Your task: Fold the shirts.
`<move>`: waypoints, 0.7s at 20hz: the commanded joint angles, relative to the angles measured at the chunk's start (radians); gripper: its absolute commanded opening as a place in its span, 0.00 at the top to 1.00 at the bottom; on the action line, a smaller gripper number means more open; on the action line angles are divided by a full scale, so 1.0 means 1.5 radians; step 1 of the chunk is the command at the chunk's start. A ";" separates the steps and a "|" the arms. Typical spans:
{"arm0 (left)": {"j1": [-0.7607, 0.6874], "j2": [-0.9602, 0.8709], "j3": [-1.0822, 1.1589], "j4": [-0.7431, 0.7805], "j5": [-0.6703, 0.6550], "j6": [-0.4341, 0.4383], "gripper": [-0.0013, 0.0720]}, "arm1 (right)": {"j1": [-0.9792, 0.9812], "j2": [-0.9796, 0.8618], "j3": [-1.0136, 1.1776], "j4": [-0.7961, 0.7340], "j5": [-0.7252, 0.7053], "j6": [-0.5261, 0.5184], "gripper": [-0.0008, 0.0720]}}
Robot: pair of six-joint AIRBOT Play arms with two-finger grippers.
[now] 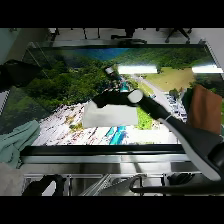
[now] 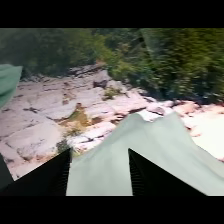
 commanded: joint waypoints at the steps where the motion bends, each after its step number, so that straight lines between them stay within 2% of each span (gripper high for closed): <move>1: 0.001 0.002 -0.005 0.001 0.000 0.002 0.96 | -0.179 0.044 0.001 -0.102 0.220 0.124 0.08; 3: 0.001 0.002 -0.005 0.001 -0.005 0.002 0.96 | -0.266 0.039 -0.004 -0.174 0.337 0.183 0.08; 5: 0.001 0.002 -0.006 0.001 -0.004 0.002 0.96 | -0.319 0.022 -0.029 -0.201 0.399 0.202 0.08; 9: 0.001 -0.001 -0.005 0.001 -0.005 0.002 0.96 | -0.322 -0.034 -0.093 -0.188 0.394 0.188 0.08; 14: 0.001 -0.036 -0.005 0.001 -0.023 0.002 0.96 | -0.284 -0.113 -0.094 -0.079 0.359 0.141 0.09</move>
